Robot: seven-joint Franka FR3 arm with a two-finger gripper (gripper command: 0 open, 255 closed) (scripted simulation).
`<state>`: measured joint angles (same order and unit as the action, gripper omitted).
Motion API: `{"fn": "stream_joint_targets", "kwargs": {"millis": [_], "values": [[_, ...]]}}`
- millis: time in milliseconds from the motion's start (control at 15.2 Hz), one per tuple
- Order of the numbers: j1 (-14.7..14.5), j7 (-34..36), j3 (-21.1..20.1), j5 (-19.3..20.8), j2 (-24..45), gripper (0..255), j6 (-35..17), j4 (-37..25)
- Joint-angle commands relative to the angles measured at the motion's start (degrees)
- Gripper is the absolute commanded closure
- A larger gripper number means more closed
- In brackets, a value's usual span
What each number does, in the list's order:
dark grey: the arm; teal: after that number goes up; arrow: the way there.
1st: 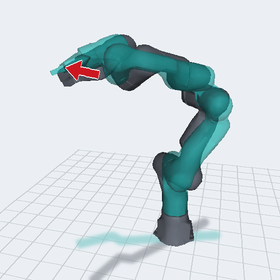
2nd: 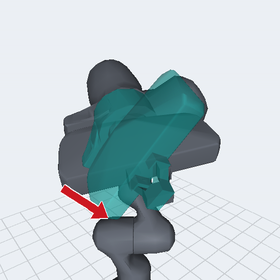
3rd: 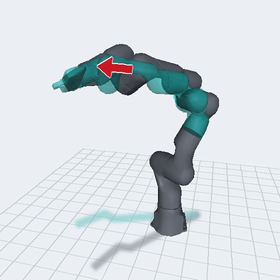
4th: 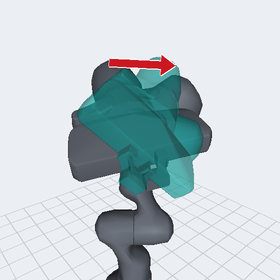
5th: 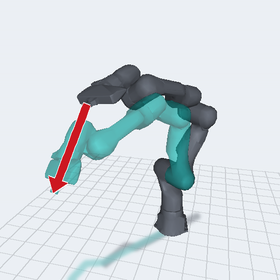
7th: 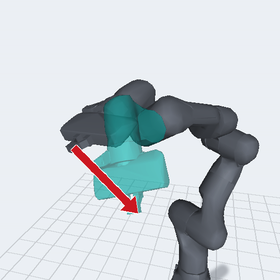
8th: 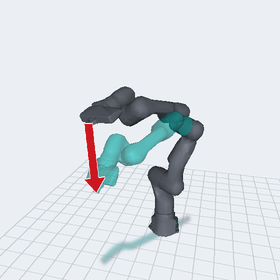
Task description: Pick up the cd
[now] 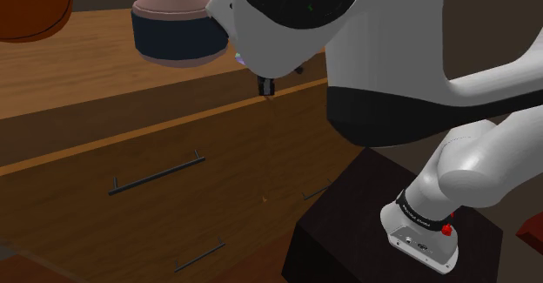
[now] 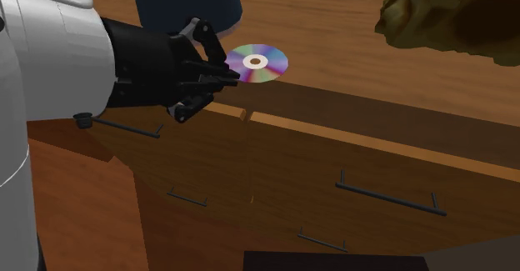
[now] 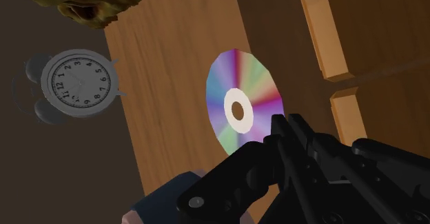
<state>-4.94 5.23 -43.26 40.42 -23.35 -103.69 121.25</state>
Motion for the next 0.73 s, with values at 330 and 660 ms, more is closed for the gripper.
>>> {"fn": "stream_joint_targets", "kwargs": {"millis": [330, 660], "values": [[0.0, -2.1, 0.4, -0.4, -0.2, 255, 1.7, -2.5], [0.3, -4.7, 0.7, -0.7, -0.1, 255, 4.0, -5.9]]}}
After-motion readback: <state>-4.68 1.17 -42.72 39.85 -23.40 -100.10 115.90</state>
